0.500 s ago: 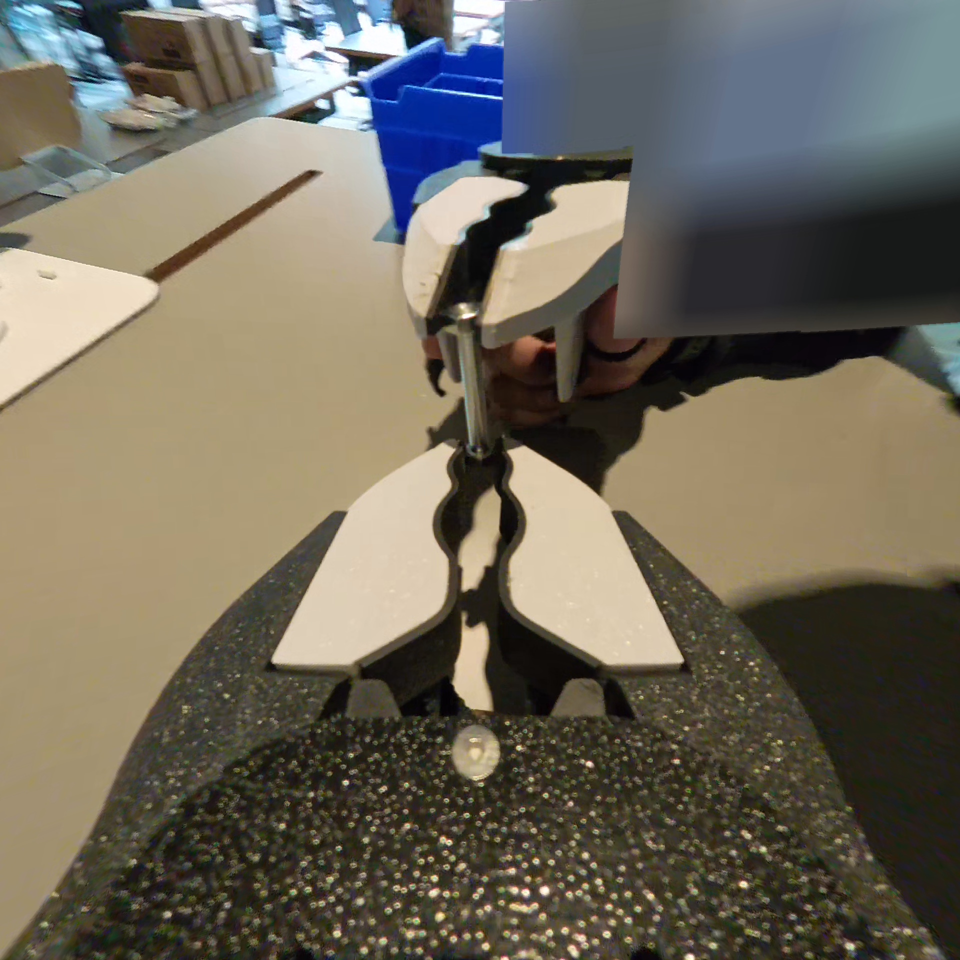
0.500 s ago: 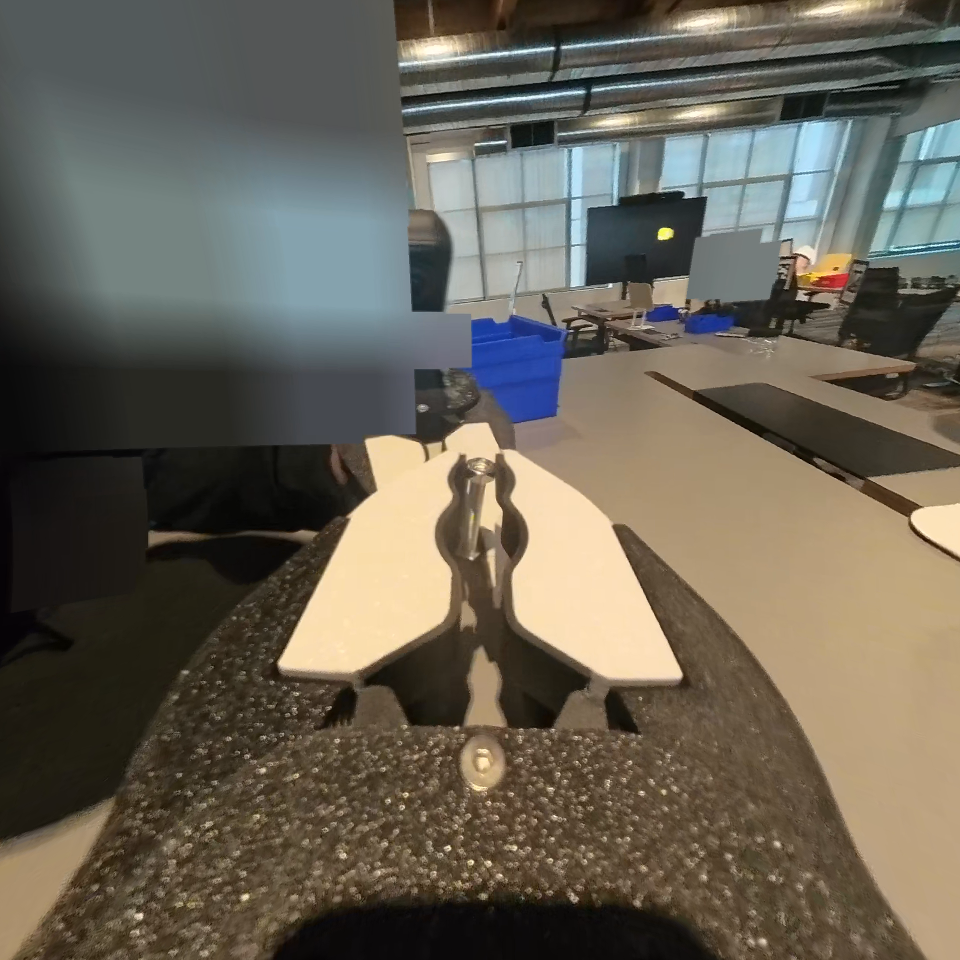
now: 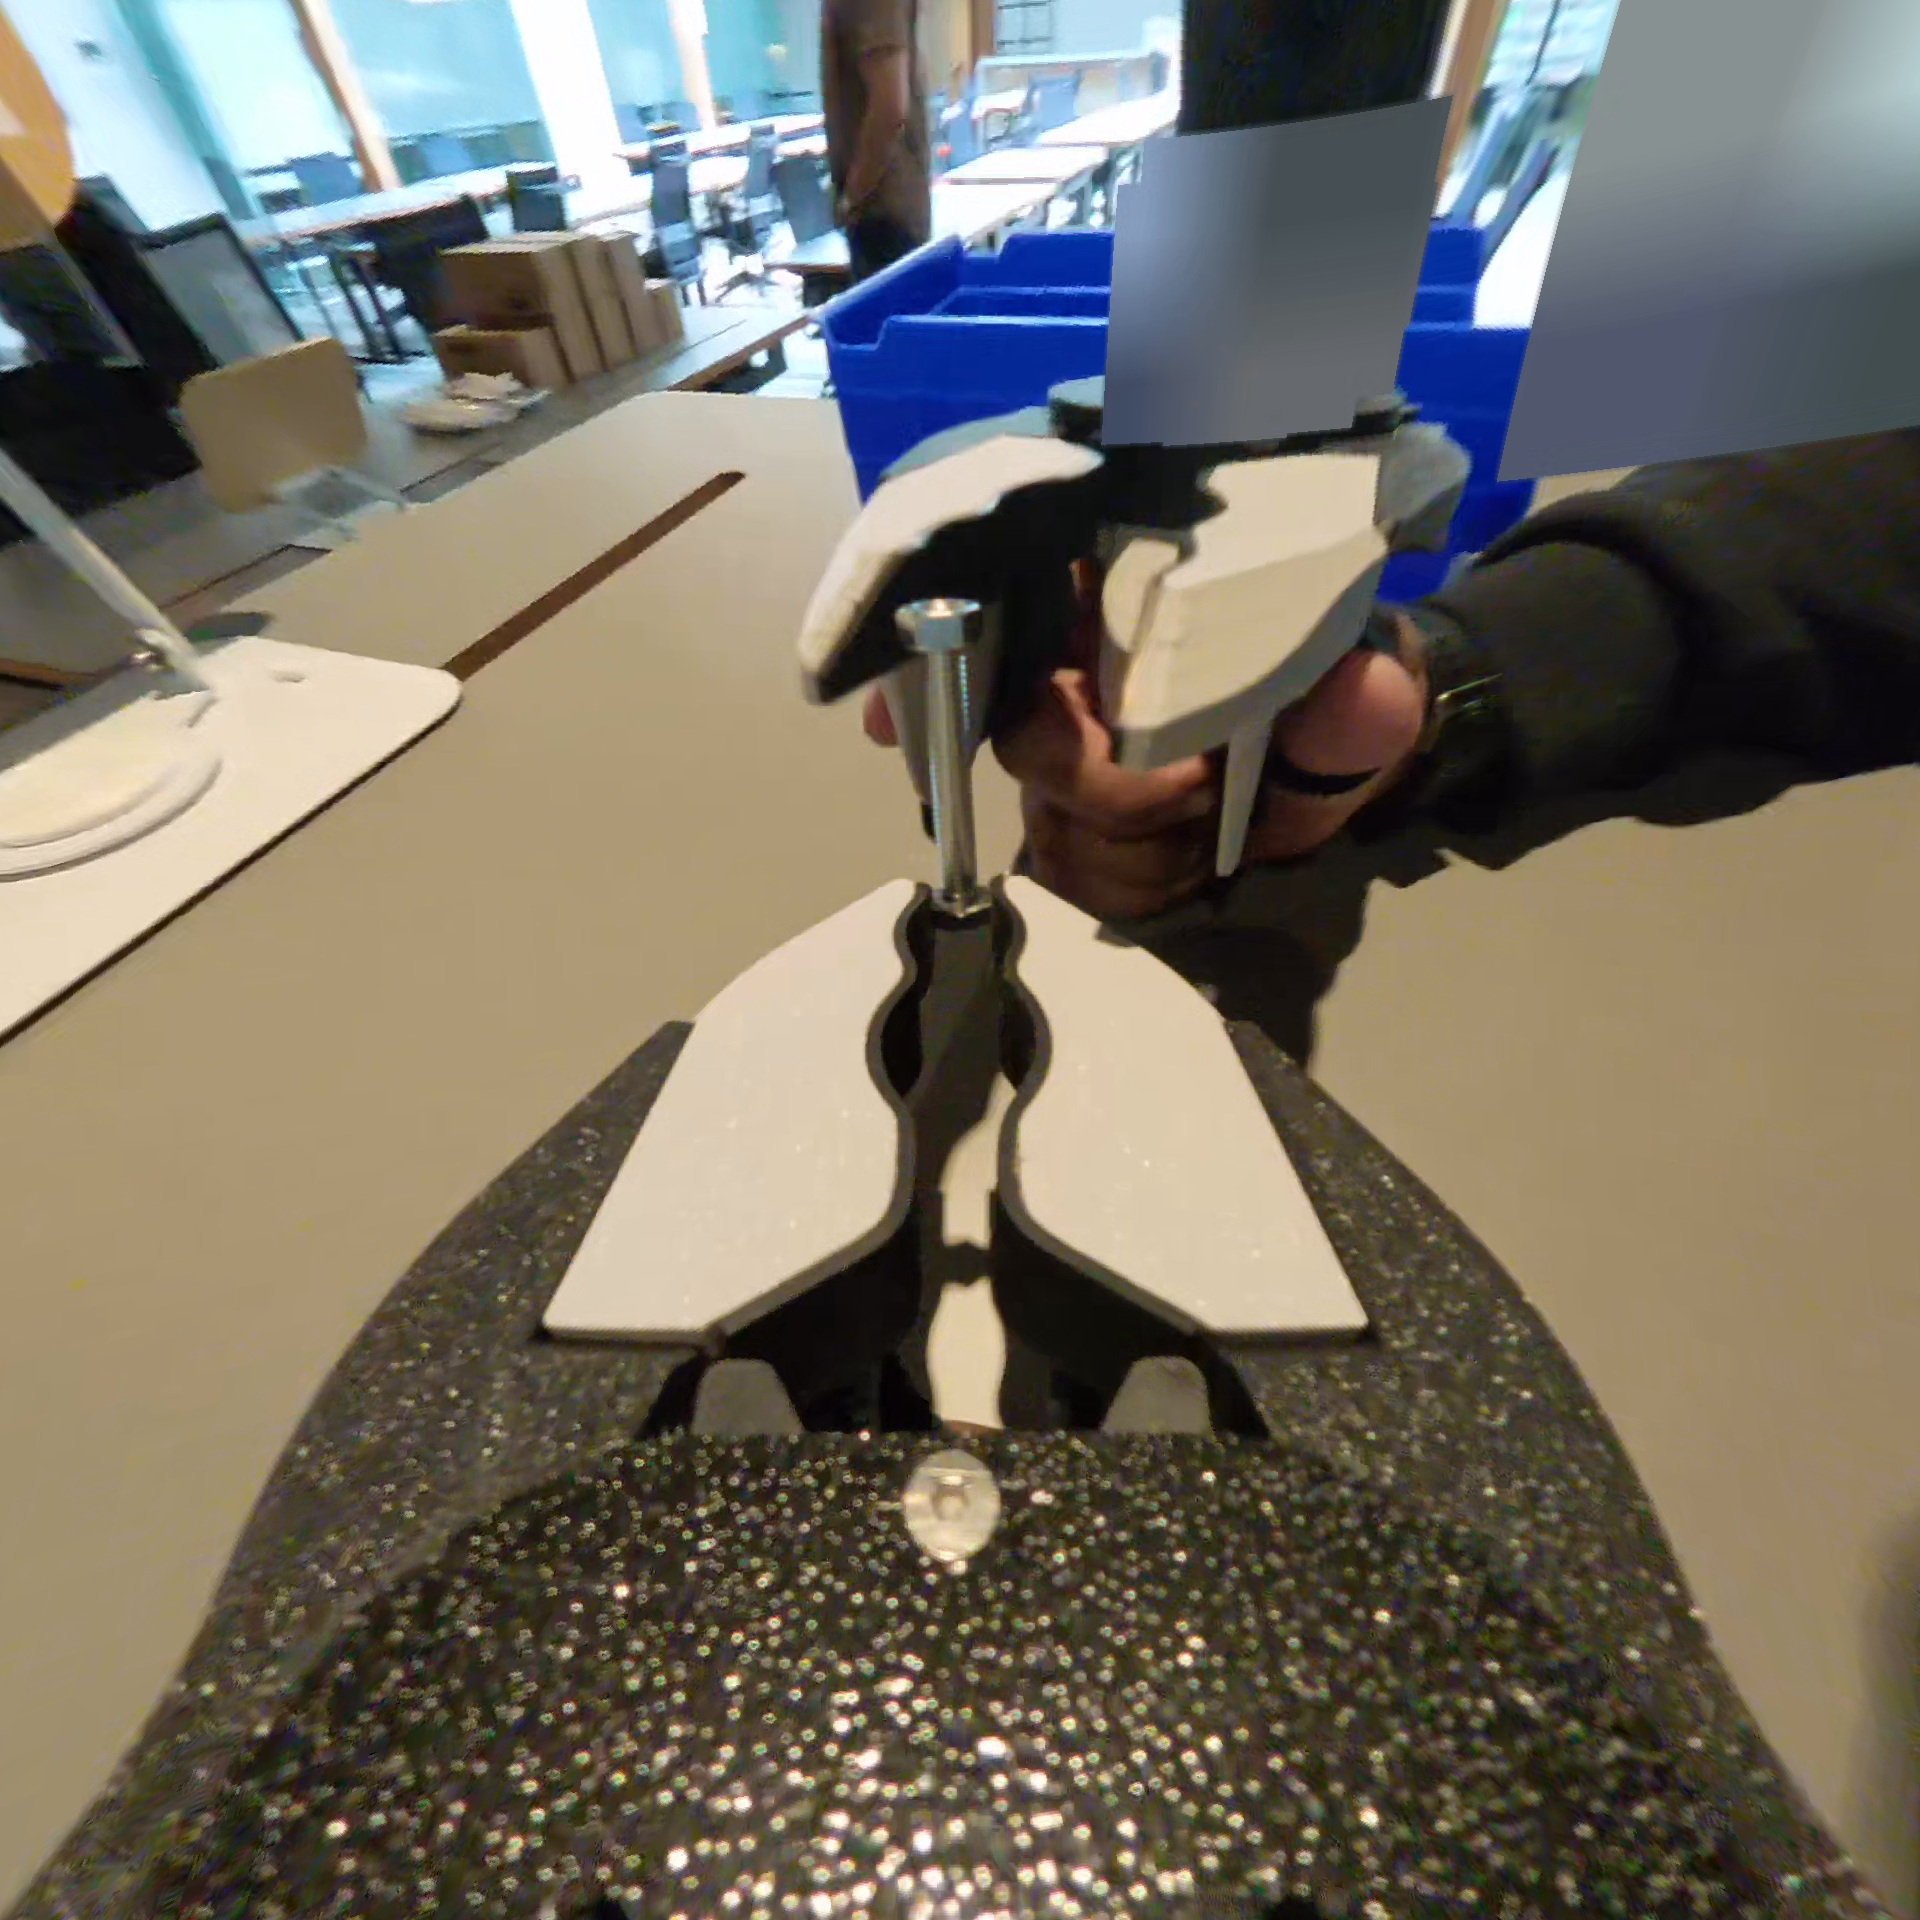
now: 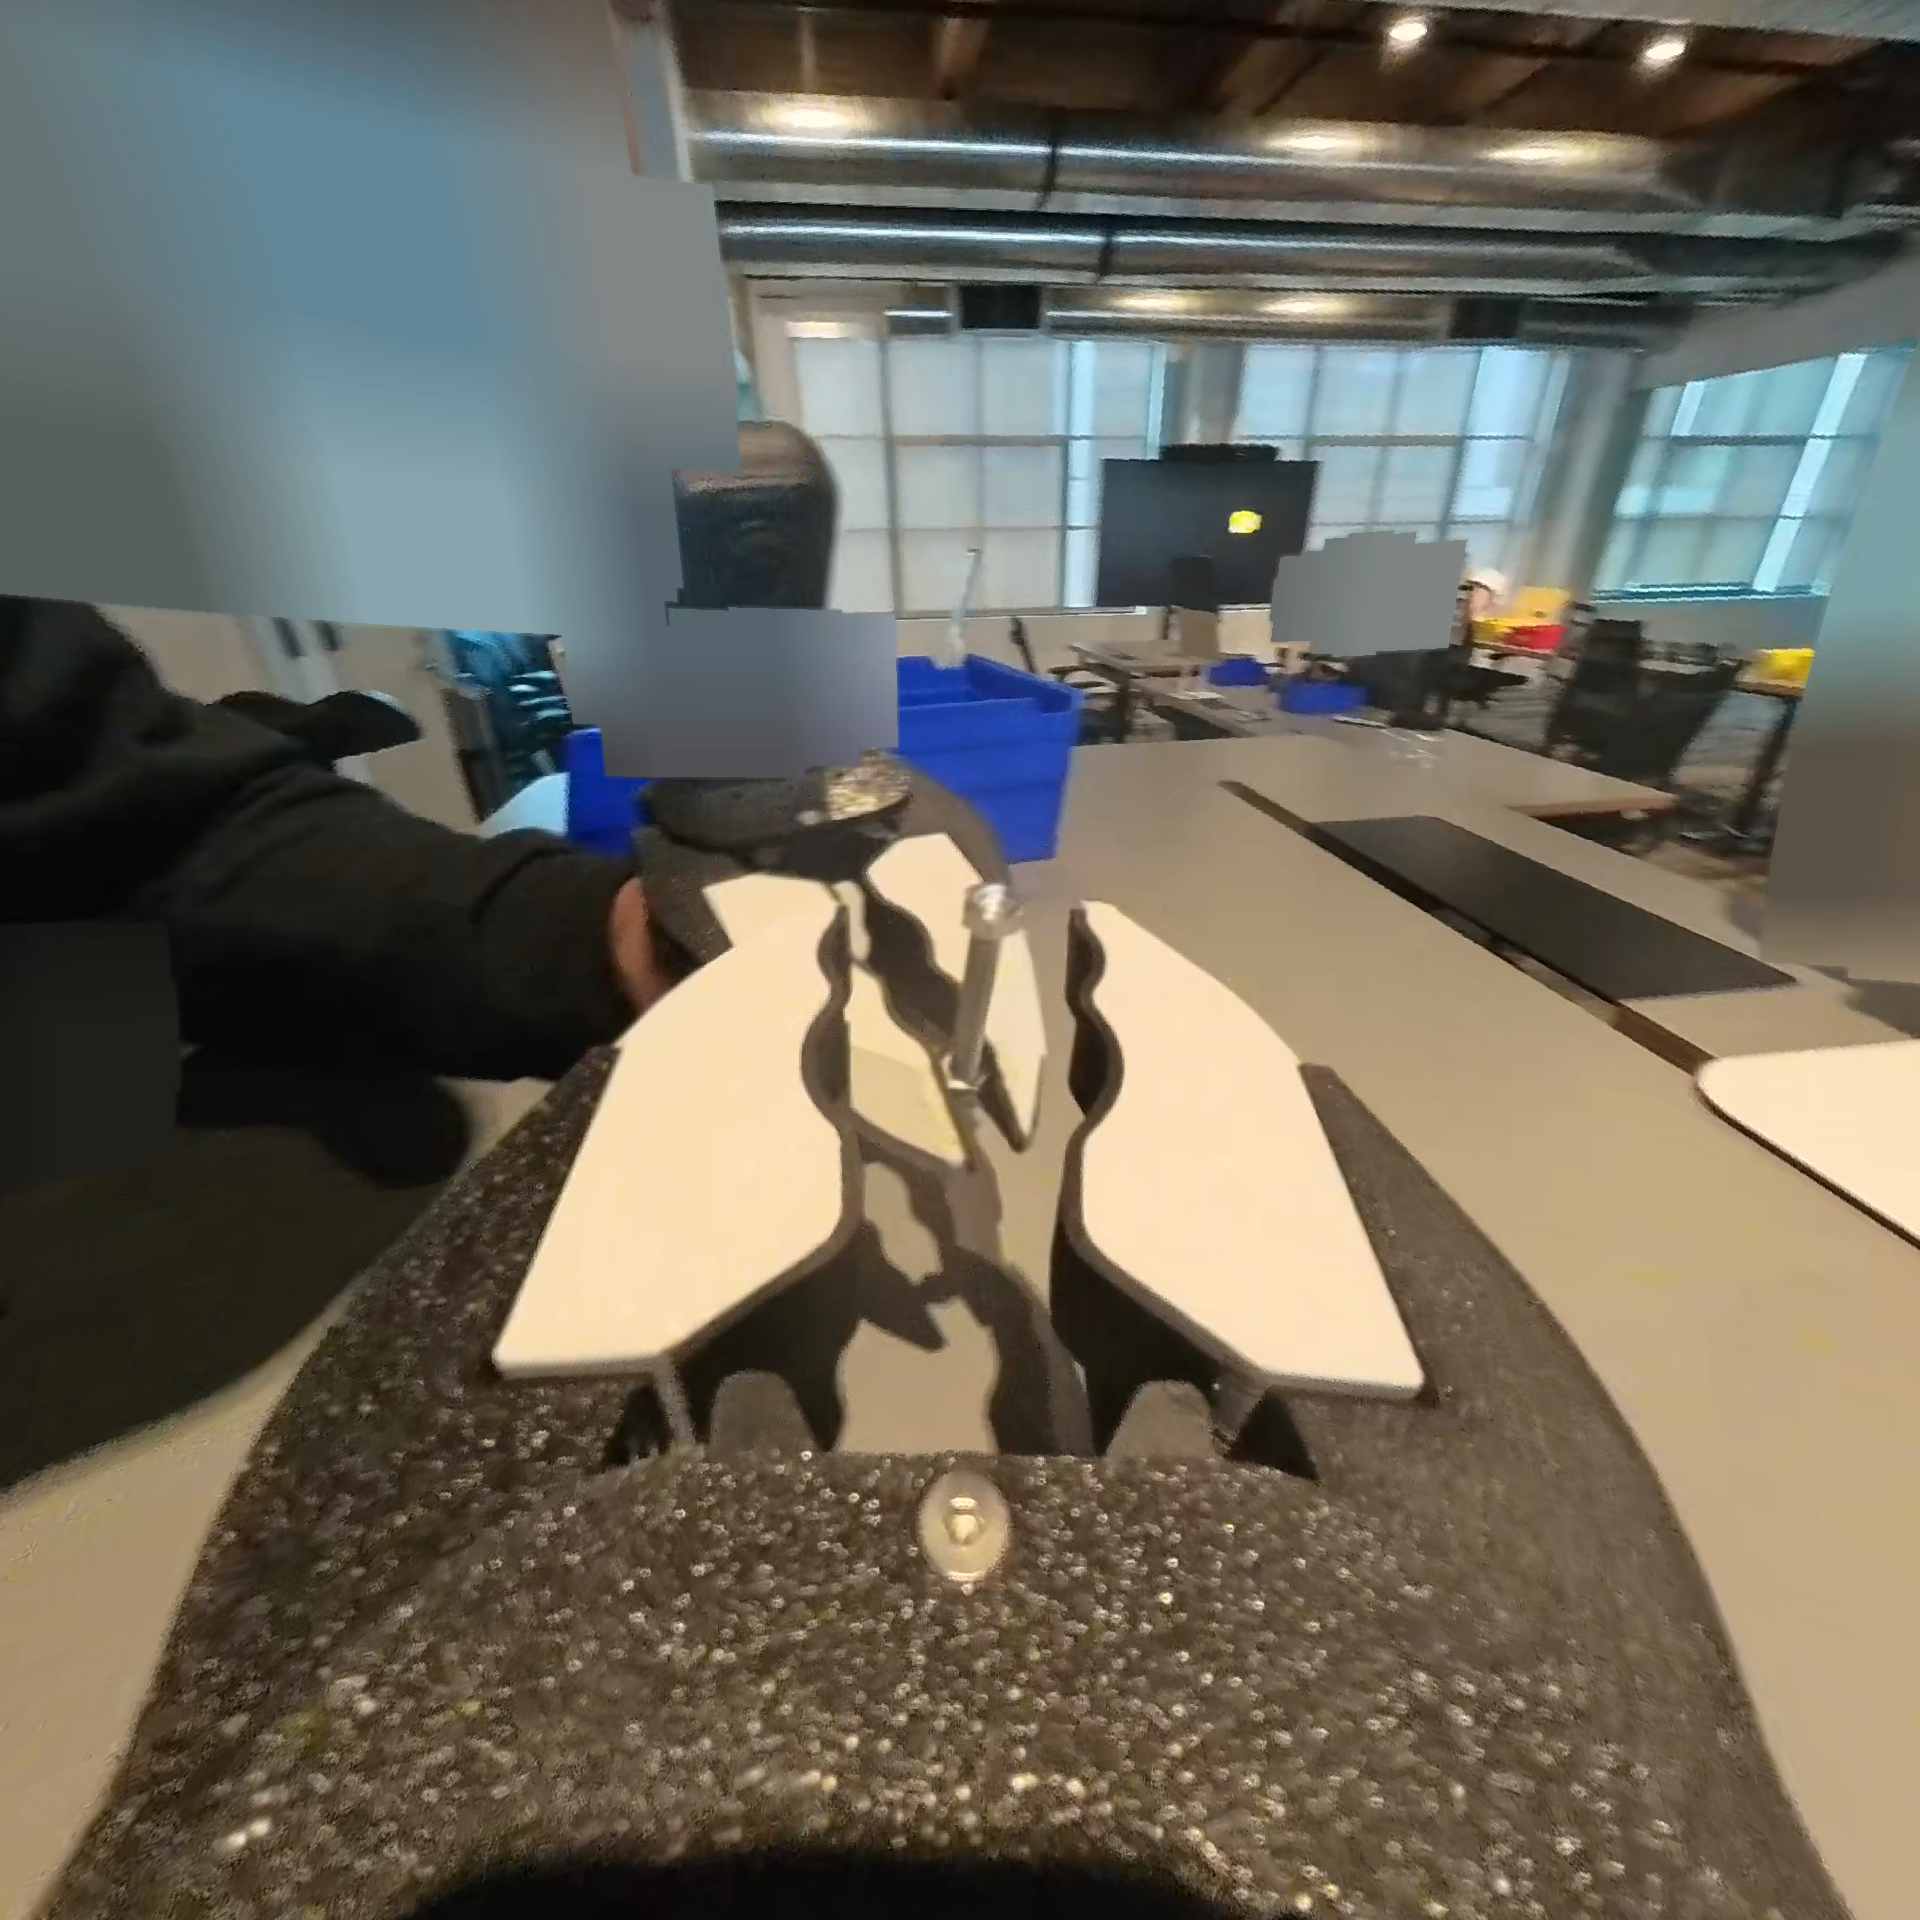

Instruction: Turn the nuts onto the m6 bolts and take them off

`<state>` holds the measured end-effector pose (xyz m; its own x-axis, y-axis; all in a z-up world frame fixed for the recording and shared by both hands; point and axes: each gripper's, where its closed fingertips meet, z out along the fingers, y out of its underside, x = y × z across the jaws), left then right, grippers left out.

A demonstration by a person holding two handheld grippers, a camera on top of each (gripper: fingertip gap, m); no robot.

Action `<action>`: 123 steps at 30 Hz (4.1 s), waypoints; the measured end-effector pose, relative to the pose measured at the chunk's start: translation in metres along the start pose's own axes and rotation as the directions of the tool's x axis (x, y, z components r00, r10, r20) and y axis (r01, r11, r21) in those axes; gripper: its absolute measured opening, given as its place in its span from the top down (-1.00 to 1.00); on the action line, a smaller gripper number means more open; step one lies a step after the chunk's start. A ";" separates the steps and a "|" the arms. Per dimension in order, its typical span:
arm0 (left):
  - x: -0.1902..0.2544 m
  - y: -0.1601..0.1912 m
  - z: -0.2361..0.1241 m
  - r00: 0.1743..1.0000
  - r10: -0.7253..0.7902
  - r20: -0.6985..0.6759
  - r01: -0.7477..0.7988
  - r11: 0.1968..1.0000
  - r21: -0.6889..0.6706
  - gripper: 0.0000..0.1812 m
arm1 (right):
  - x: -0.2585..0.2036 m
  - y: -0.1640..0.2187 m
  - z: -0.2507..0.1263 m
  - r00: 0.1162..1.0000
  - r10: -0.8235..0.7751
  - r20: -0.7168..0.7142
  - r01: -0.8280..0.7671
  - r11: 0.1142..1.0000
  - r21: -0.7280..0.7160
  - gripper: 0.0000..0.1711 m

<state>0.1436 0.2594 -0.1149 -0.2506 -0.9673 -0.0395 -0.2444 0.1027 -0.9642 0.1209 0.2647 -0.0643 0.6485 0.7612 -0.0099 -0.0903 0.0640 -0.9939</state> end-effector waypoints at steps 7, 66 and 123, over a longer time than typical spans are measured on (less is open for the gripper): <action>0.022 -0.007 -0.011 0.964 -0.069 -0.256 0.083 0.996 0.046 0.89 | -0.012 -0.004 -0.002 0.994 0.020 0.111 -0.024 0.999 0.035 0.56; 0.006 -0.003 0.000 0.999 0.033 0.013 -0.033 0.999 0.025 0.89 | 0.001 -0.009 -0.008 0.997 0.025 -0.069 -0.021 0.998 0.055 0.88; 0.035 -0.003 -0.005 0.974 -0.016 -0.226 0.021 1.000 0.019 0.89 | -0.024 -0.007 -0.007 0.985 0.050 0.167 -0.058 0.997 0.045 0.86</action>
<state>0.1309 0.2268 -0.1121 -0.4521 -0.8912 0.0365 -0.2320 0.0780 -0.9696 0.1117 0.2416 -0.0575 0.5079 0.8605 -0.0408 -0.1621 0.0490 -0.9856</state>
